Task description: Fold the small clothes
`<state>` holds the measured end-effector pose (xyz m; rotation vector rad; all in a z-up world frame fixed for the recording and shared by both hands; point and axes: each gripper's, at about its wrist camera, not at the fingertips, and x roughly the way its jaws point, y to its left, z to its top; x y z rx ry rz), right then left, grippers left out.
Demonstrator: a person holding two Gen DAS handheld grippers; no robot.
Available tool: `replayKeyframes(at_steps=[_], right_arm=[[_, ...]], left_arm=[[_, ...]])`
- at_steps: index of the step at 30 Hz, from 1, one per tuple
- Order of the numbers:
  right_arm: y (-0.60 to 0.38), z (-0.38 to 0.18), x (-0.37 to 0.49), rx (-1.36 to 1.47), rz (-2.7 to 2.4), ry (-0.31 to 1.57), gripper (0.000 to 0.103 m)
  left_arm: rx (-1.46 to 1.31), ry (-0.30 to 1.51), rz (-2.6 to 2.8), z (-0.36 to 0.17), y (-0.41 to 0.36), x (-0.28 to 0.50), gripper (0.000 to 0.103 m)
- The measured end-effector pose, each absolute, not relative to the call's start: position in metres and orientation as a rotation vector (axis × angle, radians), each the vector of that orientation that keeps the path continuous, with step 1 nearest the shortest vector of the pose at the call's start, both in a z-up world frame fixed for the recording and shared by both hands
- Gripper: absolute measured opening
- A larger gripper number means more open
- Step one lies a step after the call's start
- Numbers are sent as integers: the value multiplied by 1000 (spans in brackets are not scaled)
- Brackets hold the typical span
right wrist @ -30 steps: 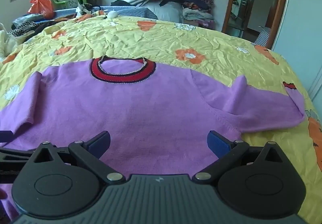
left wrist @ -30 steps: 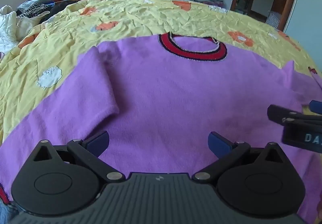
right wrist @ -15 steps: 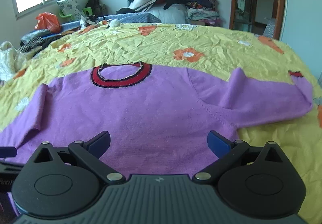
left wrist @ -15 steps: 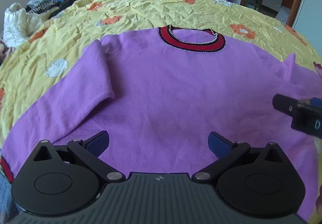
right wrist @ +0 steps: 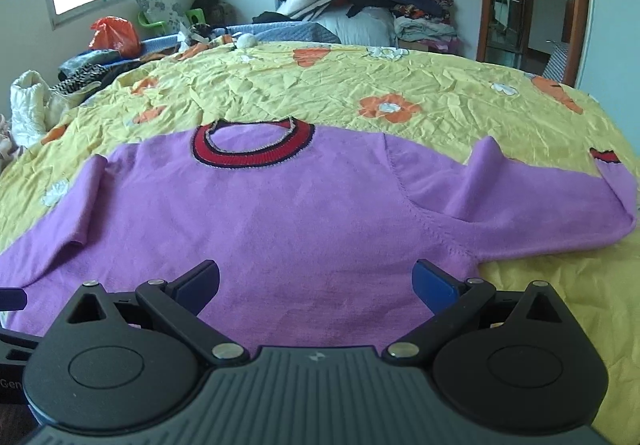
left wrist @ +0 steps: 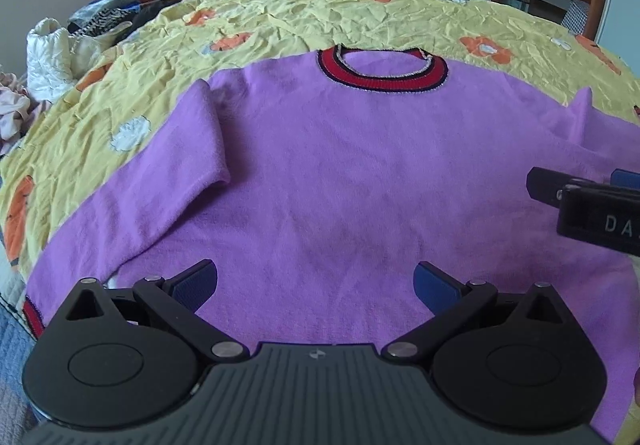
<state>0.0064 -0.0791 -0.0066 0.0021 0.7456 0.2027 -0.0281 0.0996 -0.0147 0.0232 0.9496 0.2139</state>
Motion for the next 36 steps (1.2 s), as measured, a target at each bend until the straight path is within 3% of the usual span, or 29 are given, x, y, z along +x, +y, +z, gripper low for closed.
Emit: replayKeyframes(at_steps=[20,26,31,36], right_arm=[[-75,-2,14,-12,136,769,103],[-85,-1,5,84,150,552,103],[-109,-16,27,93,197,694,103],[-170,-28,45,92,127,715,103]], left_arm=[[-34,952,161,-22,111,1,103],[-22,948,207,-26,115,5,103],[-43,914,222,-26,117,7,103],[-44,868,178,-27,115,8,103]])
